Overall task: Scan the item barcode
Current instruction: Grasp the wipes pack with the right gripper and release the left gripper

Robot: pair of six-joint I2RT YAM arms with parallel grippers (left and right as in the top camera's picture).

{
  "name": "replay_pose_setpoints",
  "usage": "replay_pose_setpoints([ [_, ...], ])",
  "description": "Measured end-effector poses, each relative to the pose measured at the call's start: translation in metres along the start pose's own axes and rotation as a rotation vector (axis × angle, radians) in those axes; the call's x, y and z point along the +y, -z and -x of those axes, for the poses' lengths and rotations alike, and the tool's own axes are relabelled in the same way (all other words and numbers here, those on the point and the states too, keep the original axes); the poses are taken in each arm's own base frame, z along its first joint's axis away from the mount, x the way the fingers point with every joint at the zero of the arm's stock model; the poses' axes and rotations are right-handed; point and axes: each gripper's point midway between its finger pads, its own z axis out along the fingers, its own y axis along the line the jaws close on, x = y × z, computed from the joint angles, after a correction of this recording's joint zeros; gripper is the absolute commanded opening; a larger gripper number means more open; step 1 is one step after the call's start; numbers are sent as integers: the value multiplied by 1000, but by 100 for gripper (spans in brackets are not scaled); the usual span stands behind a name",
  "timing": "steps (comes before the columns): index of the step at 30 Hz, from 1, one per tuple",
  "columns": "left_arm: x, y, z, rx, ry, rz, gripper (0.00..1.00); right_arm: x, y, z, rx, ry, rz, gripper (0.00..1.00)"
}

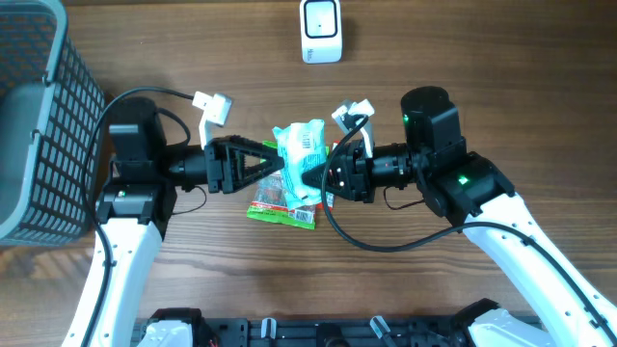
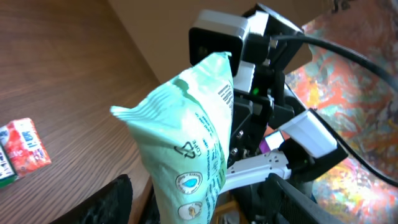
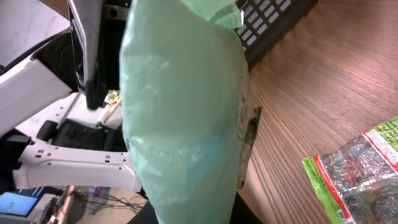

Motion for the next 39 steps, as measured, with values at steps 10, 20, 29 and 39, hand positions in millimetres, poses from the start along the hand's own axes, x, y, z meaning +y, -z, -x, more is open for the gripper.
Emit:
replay_pose_setpoints([
  [10,-1,-7,-1,12,-40,4,63,5,-1,-10,37,-44,32,4],
  [20,-1,-7,1,7,-66,5,51,17,-11,-20,75,-30,69,4],
  [29,-3,-7,0,13,-68,-5,57,16,-11,-20,76,-32,68,4],
  [39,-10,-8,-5,39,-69,-43,55,15,-12,-22,79,-37,69,4],
])
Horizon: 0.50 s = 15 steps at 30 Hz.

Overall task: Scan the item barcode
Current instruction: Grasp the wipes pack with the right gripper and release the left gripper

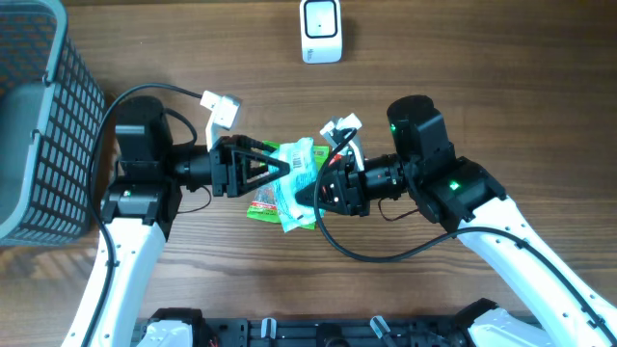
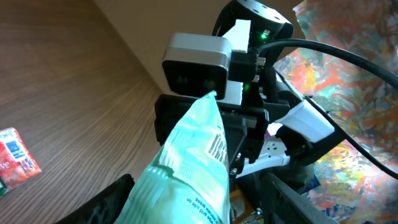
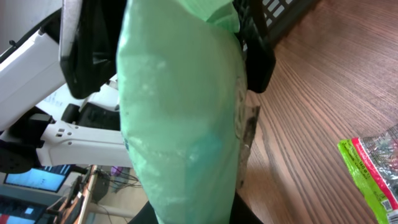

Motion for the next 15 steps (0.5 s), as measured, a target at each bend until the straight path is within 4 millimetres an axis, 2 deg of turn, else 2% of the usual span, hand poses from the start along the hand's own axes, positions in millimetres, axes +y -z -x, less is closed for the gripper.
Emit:
replay_pose_setpoints([
  [3,-2,-5,-3,17,2,-11,36,2,0,-1,3,0,9,4],
  [4,-2,-7,-4,20,-6,-9,26,3,0,-1,5,0,16,5],
  [6,-1,-9,-4,20,0,-1,11,5,0,-2,9,1,27,13],
  [8,0,-9,-4,19,1,2,7,5,0,-2,10,1,31,27],
  [10,0,-10,-3,18,-12,4,4,5,0,-2,10,1,31,45],
  [15,9,-8,5,-20,-18,59,4,4,0,-1,7,1,25,50],
])
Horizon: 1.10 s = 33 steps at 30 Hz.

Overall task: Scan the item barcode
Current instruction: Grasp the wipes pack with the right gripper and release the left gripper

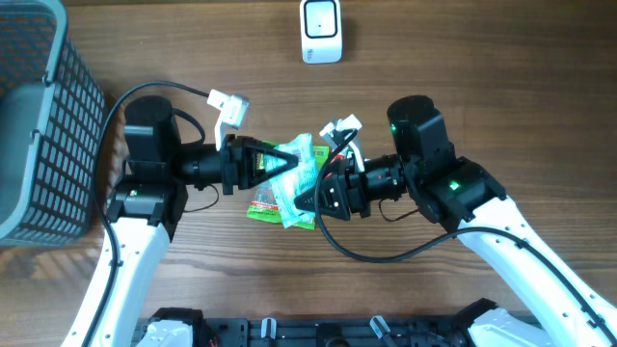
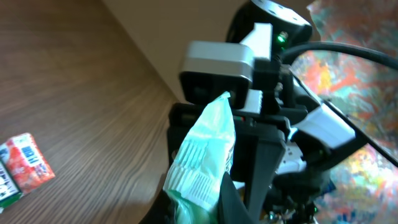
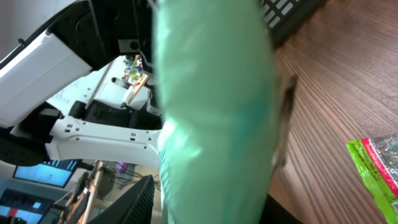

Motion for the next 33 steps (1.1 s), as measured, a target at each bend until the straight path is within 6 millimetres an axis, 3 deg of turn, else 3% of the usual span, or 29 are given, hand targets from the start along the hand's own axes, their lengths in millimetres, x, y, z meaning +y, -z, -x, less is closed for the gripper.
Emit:
replay_pose_setpoints([
  [5,12,18,15,-77,48,62,4,-1,11,14,-48,29,12,58],
  [11,31,50,34,-204,197,146,4,-5,22,27,-98,-2,7,60],
  [18,48,67,56,-353,377,223,4,-16,25,46,-181,-107,-67,61],
  [23,37,65,79,-419,347,202,4,-16,21,62,-249,-140,-99,60],
  [29,31,46,80,-409,385,178,4,-1,1,75,-312,-127,-100,57],
  [33,31,46,86,-441,392,183,4,3,3,90,-386,-130,-96,50],
])
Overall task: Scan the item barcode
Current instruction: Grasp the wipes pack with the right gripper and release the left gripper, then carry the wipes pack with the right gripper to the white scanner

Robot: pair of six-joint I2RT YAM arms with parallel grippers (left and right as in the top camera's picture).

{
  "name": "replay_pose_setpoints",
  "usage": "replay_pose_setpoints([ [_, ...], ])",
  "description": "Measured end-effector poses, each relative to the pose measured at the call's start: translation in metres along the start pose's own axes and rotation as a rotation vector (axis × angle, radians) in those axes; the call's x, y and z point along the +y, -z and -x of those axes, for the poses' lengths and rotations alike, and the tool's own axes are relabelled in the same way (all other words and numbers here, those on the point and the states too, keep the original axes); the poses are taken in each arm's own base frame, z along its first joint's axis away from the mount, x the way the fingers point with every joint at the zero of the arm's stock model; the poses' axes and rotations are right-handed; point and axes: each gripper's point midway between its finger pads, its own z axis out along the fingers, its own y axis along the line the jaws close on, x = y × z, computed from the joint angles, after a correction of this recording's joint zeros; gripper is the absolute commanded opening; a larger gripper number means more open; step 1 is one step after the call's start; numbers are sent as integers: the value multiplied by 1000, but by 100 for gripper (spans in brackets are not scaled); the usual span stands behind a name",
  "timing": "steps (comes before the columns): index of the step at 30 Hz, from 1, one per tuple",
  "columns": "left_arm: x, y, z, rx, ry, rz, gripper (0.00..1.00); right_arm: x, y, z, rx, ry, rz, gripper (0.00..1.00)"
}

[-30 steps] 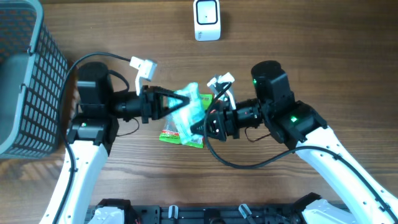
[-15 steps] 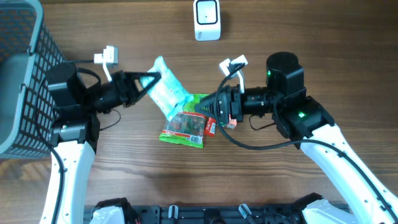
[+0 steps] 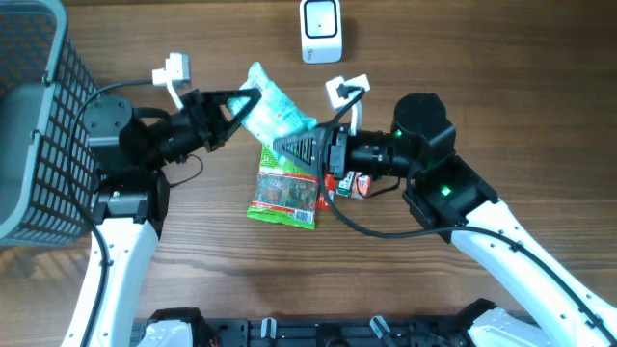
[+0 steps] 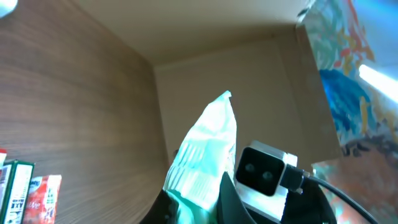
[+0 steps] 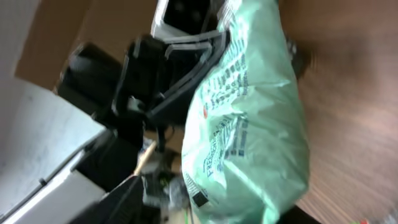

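A pale green pouch (image 3: 277, 111) hangs in the air, gripped at one crimped end by my left gripper (image 3: 253, 99), which is shut on it. In the left wrist view the pouch (image 4: 208, 143) rises from between the shut jaws of the left gripper (image 4: 198, 200). My right gripper (image 3: 281, 146) stands open just below the pouch's other end. The right wrist view shows the printed face of the pouch (image 5: 255, 124), with the right gripper (image 5: 217, 214) spread wide round its lower end. The white scanner (image 3: 320, 31) stands at the back of the table.
A green and red snack packet (image 3: 283, 193) and a small red box (image 3: 349, 183) lie on the wooden table (image 3: 463, 77) under the arms. A dark mesh basket (image 3: 39, 116) stands at the left edge.
My left gripper has moved up and to the back left with the pouch, nearer the scanner. The open right gripper now sits just below the pouch instead of round it.
First my right gripper held the pouch upright over the table's middle, with the left gripper open beside it. The left fingers then stood open round its top. Then the left was shut on it and the right open. Now the left alone holds it.
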Motion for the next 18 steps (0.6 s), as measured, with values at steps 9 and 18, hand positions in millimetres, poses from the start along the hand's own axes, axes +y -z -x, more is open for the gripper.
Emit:
replay_pose_setpoints([
  [9,-14,-4,4,-21,-12,-39,4,0,1,24,-129,-1,-20,50],
  [18,-17,-8,-2,-2,-2,-46,4,-6,-8,36,-175,-3,-7,35],
])
